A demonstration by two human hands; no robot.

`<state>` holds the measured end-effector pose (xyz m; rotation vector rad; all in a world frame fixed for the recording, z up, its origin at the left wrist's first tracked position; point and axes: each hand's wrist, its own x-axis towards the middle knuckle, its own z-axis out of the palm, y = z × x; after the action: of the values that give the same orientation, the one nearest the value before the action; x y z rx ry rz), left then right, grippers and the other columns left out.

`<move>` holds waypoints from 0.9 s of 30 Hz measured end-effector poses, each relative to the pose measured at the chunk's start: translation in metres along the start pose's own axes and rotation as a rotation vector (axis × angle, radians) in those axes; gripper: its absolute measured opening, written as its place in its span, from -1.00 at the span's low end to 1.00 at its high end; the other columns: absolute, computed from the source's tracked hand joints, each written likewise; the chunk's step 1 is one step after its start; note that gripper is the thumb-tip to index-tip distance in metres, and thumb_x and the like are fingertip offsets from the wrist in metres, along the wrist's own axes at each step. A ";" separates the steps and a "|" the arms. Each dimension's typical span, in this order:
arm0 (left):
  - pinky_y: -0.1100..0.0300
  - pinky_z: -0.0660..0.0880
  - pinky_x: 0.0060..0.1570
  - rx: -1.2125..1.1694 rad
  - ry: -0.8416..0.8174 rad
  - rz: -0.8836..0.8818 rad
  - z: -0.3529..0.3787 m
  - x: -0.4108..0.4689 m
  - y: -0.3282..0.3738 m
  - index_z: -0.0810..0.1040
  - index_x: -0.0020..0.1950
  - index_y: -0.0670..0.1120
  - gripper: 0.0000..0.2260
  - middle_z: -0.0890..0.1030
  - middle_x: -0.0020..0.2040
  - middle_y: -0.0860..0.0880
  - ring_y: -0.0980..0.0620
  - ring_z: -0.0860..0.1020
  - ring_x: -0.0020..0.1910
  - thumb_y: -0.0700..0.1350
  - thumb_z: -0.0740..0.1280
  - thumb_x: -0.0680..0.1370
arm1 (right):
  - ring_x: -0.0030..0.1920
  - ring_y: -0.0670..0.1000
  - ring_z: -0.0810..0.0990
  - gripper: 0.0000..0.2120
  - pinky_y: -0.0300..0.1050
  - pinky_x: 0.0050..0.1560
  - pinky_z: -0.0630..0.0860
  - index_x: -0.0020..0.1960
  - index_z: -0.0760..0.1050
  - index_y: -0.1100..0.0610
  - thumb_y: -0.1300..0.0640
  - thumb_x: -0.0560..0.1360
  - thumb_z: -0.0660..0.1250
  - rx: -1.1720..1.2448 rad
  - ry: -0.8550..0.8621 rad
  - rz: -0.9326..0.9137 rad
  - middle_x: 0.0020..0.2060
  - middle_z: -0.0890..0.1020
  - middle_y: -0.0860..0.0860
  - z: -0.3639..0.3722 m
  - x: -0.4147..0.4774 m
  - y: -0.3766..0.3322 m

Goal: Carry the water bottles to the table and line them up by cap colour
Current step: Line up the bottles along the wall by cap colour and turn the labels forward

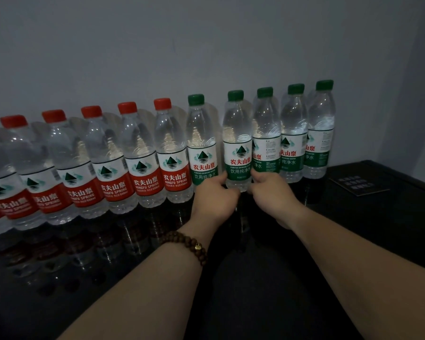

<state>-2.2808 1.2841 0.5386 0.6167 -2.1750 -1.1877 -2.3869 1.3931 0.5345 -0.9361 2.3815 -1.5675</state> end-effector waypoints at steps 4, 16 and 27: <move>0.53 0.35 -0.51 0.012 0.101 -0.012 0.000 -0.002 0.003 0.68 0.27 0.05 -0.64 0.54 -0.46 0.40 0.35 0.59 -0.35 -0.10 0.43 0.47 | 0.25 0.06 0.53 -0.43 0.04 0.31 0.50 0.46 0.49 -0.15 0.12 0.46 0.31 -0.025 -0.028 -0.024 0.31 0.59 -0.06 -0.001 -0.002 0.000; 0.44 0.25 -0.63 0.108 0.235 -0.085 -0.001 -0.003 0.006 0.61 -0.40 -0.11 -0.77 0.60 -0.43 0.04 0.15 0.51 -0.46 -0.17 0.39 0.48 | 0.45 0.09 0.42 -0.34 -0.10 0.30 0.39 0.53 0.36 -0.20 0.09 0.44 0.28 -0.092 -0.048 -0.024 0.54 0.38 -0.06 0.002 0.003 0.003; 0.43 0.29 -0.57 0.182 0.245 -0.084 -0.005 -0.004 0.009 0.57 -0.38 -0.05 -0.76 0.63 -0.35 0.04 0.14 0.56 -0.36 -0.15 0.38 0.51 | 0.47 0.09 0.41 -0.32 -0.10 0.35 0.38 0.53 0.36 -0.19 0.05 0.41 0.27 -0.104 -0.057 -0.016 0.54 0.38 -0.07 0.002 0.003 0.002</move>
<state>-2.2760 1.2885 0.5476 0.8896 -2.0775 -0.9072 -2.3887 1.3902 0.5326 -1.0073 2.4426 -1.4140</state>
